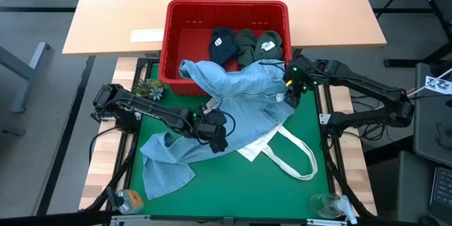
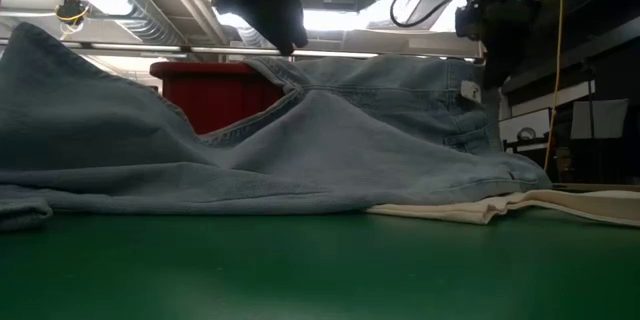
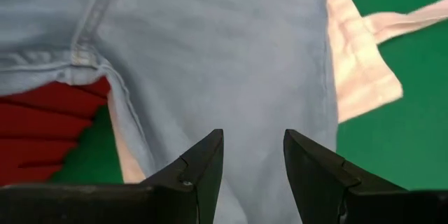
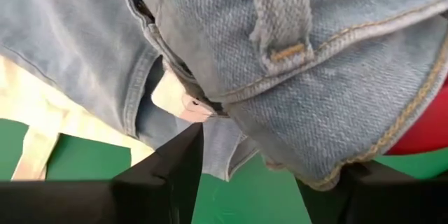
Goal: Fold laundry
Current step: Fold the light blue pants
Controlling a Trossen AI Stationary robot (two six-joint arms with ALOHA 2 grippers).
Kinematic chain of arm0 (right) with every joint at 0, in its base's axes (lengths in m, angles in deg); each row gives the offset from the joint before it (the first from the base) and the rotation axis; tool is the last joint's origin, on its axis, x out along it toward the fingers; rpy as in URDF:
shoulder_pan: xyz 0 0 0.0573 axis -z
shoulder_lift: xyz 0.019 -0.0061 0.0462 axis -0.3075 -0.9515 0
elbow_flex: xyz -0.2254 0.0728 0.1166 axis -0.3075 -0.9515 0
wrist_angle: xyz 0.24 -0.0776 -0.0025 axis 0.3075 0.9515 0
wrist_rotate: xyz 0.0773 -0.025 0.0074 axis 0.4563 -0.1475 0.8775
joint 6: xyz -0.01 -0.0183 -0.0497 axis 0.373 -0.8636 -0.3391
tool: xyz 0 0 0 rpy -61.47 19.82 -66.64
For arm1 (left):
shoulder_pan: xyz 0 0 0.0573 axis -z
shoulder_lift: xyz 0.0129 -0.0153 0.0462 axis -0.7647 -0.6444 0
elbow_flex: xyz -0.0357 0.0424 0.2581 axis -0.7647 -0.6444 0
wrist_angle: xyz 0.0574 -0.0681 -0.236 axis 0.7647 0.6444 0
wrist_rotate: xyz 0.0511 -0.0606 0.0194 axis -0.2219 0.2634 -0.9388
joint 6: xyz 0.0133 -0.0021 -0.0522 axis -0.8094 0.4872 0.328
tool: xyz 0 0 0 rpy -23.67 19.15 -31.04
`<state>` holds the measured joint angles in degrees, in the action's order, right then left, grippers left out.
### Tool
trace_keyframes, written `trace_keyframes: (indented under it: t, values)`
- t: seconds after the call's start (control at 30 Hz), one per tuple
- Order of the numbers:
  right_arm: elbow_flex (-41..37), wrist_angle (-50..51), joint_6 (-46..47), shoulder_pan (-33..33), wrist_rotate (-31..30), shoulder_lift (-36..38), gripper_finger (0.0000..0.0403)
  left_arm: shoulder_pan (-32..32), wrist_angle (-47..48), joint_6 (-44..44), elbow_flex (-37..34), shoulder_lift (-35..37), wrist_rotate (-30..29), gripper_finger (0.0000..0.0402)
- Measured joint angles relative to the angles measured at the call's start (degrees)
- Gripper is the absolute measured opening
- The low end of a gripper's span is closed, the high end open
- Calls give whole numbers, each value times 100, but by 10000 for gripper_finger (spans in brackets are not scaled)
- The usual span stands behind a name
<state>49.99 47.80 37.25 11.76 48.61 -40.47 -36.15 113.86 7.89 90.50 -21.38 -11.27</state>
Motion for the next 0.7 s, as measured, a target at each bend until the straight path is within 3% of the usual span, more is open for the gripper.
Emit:
trace_keyframes:
  t: [0.27, 0.5, 0.7]
  values:
    - [0, -64, -32, 2, 235, 0, 122, -106, 0, -119, -2, 0, -44, 144]
    - [0, -57, -34, 0, 645, 4, 14, -267, 2, -122, -2, -2, -45, 144]
    - [29, 7, -26, -2, 698, 113, 15, -468, 195, -120, -7, 141, -103, 144]
